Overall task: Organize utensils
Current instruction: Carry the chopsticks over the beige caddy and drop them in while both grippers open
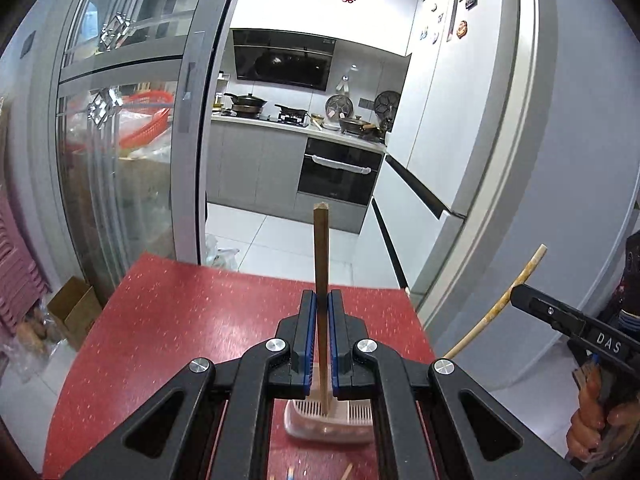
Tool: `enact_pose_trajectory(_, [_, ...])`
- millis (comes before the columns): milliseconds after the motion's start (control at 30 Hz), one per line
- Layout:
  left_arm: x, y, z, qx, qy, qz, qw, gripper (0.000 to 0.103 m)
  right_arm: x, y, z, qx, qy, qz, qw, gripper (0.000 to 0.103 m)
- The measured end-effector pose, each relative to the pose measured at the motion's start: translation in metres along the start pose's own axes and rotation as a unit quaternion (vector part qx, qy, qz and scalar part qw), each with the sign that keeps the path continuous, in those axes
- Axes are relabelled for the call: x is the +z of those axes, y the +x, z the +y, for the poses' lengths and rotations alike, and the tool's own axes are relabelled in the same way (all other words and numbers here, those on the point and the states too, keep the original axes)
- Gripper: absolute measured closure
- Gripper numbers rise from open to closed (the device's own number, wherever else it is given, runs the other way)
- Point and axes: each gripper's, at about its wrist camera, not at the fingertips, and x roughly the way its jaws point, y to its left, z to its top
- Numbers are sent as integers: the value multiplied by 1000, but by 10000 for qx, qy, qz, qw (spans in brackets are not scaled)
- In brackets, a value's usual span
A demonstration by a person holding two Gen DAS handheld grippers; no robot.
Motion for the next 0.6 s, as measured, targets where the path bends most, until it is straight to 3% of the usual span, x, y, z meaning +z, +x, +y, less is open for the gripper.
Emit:
enact_pose_trajectory(233, [-4,44,-2,51,58,137,9999,71,-10,37,-14,-285,-95,183,9994,95])
enact_pose_trajectory(467, [-37,100,-4,46,168,729,9972,71,-38,92,-28,-350,-75,866,9956,96])
enact_pose_trajectory(600, [-54,119,-2,164,211,875,9958,71,-49,114,-37,-299,40,1154,9929,96])
